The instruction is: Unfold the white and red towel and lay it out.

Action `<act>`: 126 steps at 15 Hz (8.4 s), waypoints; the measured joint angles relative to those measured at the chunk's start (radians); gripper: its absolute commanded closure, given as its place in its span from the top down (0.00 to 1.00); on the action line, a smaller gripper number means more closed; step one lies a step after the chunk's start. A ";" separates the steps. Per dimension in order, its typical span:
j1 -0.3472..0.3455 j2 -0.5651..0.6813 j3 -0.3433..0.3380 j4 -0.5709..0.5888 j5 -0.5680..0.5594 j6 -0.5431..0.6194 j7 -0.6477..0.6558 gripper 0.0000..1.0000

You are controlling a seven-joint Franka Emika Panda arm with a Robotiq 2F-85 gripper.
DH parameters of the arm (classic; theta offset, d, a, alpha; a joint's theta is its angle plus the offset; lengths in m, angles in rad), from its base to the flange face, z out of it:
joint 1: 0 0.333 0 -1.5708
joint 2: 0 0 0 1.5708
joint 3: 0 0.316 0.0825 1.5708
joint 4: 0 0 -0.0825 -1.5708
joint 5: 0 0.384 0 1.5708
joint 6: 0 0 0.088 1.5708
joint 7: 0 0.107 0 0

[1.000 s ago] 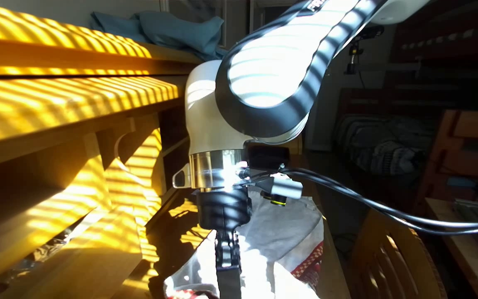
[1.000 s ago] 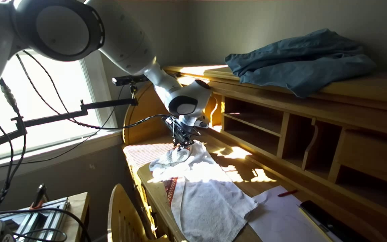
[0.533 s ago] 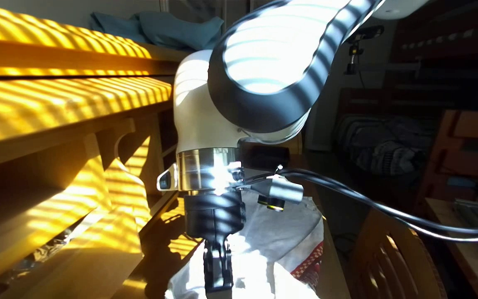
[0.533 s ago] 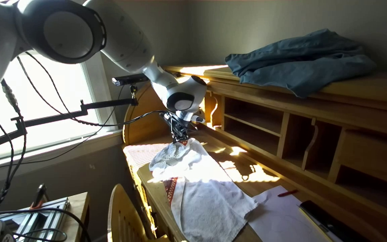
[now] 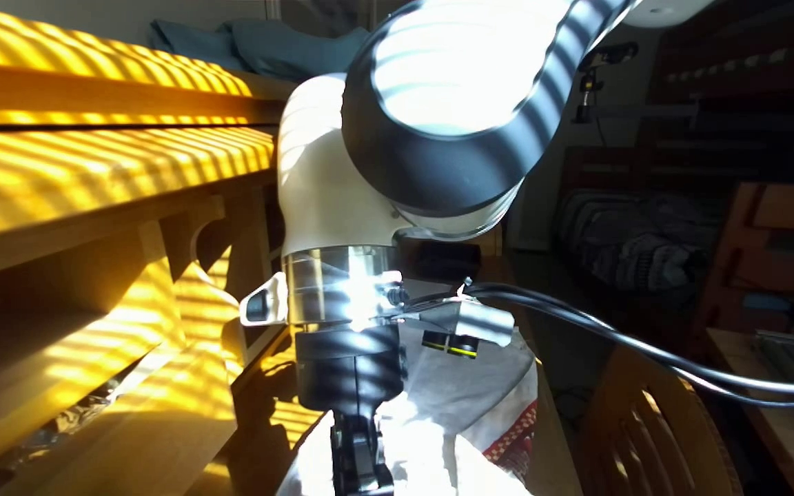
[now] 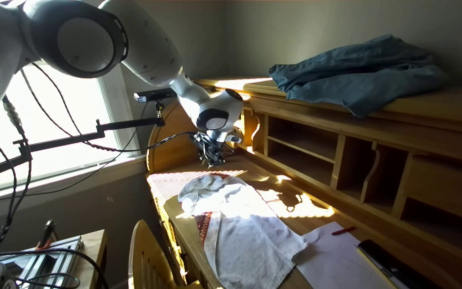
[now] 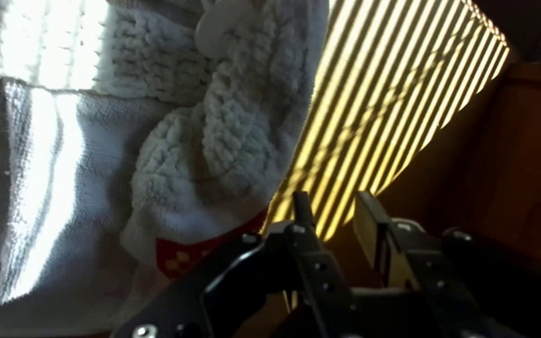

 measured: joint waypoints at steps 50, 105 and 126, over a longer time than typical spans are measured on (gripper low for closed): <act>-0.035 -0.251 -0.028 -0.510 -0.069 0.199 -0.220 0.66; -0.060 -0.163 -0.017 -0.445 -0.140 0.141 -0.211 0.61; -0.016 -0.163 -0.005 -0.423 -0.191 0.226 -0.257 0.01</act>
